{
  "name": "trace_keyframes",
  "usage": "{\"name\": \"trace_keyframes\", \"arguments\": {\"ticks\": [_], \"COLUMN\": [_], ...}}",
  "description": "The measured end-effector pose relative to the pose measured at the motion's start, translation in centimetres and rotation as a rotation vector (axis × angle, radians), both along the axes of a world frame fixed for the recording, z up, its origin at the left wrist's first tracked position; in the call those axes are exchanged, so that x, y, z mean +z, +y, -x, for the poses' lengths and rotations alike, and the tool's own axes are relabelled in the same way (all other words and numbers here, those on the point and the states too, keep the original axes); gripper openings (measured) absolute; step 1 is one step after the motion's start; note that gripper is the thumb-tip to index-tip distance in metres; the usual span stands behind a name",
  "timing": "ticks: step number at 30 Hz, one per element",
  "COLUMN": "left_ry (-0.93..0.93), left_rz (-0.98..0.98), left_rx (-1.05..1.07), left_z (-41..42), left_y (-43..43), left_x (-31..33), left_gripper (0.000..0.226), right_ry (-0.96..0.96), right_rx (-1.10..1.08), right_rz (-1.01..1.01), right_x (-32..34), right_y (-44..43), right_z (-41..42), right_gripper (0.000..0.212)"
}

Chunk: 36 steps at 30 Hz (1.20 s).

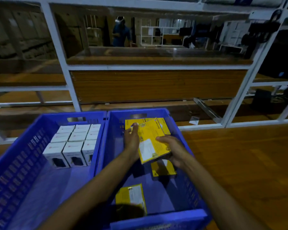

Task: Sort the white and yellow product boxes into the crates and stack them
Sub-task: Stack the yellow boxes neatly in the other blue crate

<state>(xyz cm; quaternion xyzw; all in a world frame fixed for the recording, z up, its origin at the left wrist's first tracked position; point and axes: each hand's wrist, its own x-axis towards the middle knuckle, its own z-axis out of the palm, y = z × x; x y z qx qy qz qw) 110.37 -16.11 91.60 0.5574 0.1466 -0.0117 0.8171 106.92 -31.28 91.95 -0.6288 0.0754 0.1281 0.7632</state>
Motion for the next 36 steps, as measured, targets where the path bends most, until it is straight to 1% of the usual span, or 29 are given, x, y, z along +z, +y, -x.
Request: {"name": "trace_keyframes", "arguments": {"ticks": [2, 3, 4, 6, 7, 8, 9, 10, 11, 12, 13, 15, 16, 18, 20, 23, 24, 25, 26, 27, 29, 30, 31, 33, 34, 36], "left_ry": [0.002, 0.007, 0.012, -0.009, -0.046, -0.074, -0.088, -0.066, -0.036, -0.015, 0.006, -0.01, -0.014, -0.018, -0.017, -0.013, -0.015, -0.015, -0.028, -0.041, -0.072, -0.084, -0.089, -0.095, -0.093, -0.093], "left_rz": [0.044, 0.072, 0.068, -0.023, -0.08, -0.127, -0.198, -0.212, -0.213, -0.173, -0.126, 0.003, 0.088, 0.234, 0.287, 0.306, 0.303, 0.295, 0.291, 0.284, 0.285, 0.281, 0.271, 0.251, 0.237, 0.208], "left_rx": [-0.08, -0.136, -0.185, -0.251, -0.262, -0.273, -0.307, -0.355, -0.417, -0.442, -0.464, -0.493, -0.485, -0.451, -0.439, -0.414, -0.386, -0.357, -0.333, -0.313, -0.281, -0.282, -0.288, -0.293, -0.3, -0.317], "left_z": [0.8, 1.3, 1.5, 1.3, 1.0, 0.3, -0.4, -1.3, -1.5, -0.9, -0.1, 0.5, 0.3, 0.3, 0.2, 0.1, -0.1, -0.2, -0.4, -0.5, -0.5, -0.5, -0.6, -0.8, -0.9, -1.0], "left_y": [-0.6, -0.9, -0.9, -0.9, -1.0, -0.8, -0.9, -0.9, -0.9, -0.9, -1.0, -0.7, -0.3, 0.5, 0.6, 0.3, 0.2, 0.1, 0.1, 0.1, -0.1, -0.3, -0.4, -0.3, -0.4, -0.2], "left_x": [0.5, 0.7, 0.5, -0.1, -0.3, -1.0, -1.9, -3.1, -3.5, -2.8, -1.7, -0.7, -0.6, -0.1, 0.0, 0.0, -0.3, -0.4, -0.7, -0.7, -0.5, -0.4, -0.3, -0.4, -0.4, -0.3], "left_gripper": [0.04, 0.038, 0.039, 0.04, 0.041, 0.048, 0.059, 0.071, 0.076, 0.073, 0.064, 0.055, 0.055, 0.058, 0.057, 0.054, 0.052, 0.051, 0.05, 0.049, 0.043, 0.039, 0.035, 0.032, 0.033, 0.033], "right_ry": [0.0, 0.007, 0.025, 0.035, 0.018, -0.011, -0.073, -0.152, -0.243, -0.325, -0.398, -0.533, -0.61, -0.774, -0.796, -0.701, -0.655, -0.603, -0.539, -0.457, -0.288, -0.232, -0.199, -0.186, -0.176, -0.158], "right_rx": [-0.076, -0.126, -0.175, -0.256, -0.278, -0.296, -0.305, -0.318, -0.316, -0.281, -0.209, -0.036, 0.021, 0.053, -0.013, -0.176, -0.228, -0.273, -0.31, -0.32, -0.278, -0.245, -0.222, -0.204, -0.204, -0.186], "right_rz": [0.02, 0.029, 0.04, 0.044, 0.053, 0.066, 0.095, 0.144, 0.233, 0.325, 0.394, 0.476, 0.551, 0.81, 1.0, 1.153, 1.155, 1.106, 1.0, 0.839, 0.443, 0.308, 0.236, 0.184, 0.165, 0.137], "right_x": [-0.3, -0.7, -1.1, -1.3, -1.3, -1.1, -1.1, -1.2, -1.3, -1.5, -1.6, -2.0, -2.3, -2.4, -2.3, -2.1, -2.0, -1.8, -1.8, -1.7, -1.4, -1.5, -1.4, -1.4, -1.4, -1.2], "right_y": [0.0, 0.1, 0.2, 0.5, 0.7, 0.8, 1.0, 1.2, 1.4, 1.5, 1.6, 1.9, 1.9, 1.7, 1.5, 1.4, 1.3, 1.0, 0.7, 0.3, -0.3, -0.5, -0.6, -0.7, -0.7, -0.8], "right_z": [-0.4, -0.6, -0.8, -1.0, -1.1, -1.0, -1.0, -0.8, -0.5, -0.2, 0.3, 0.8, 0.7, 0.4, 0.3, 0.4, 0.4, 0.3, 0.0, -0.4, -0.8, -1.0, -1.0, -1.1, -1.0, -0.9], "right_gripper": [0.005, 0.006, 0.012, 0.023, 0.023, 0.022, 0.02, 0.022, 0.028, 0.037, 0.043, 0.046, 0.048, 0.051, 0.055, 0.056, 0.061, 0.067, 0.07, 0.068, 0.053, 0.046, 0.039, 0.023, 0.019, 0.019]}}
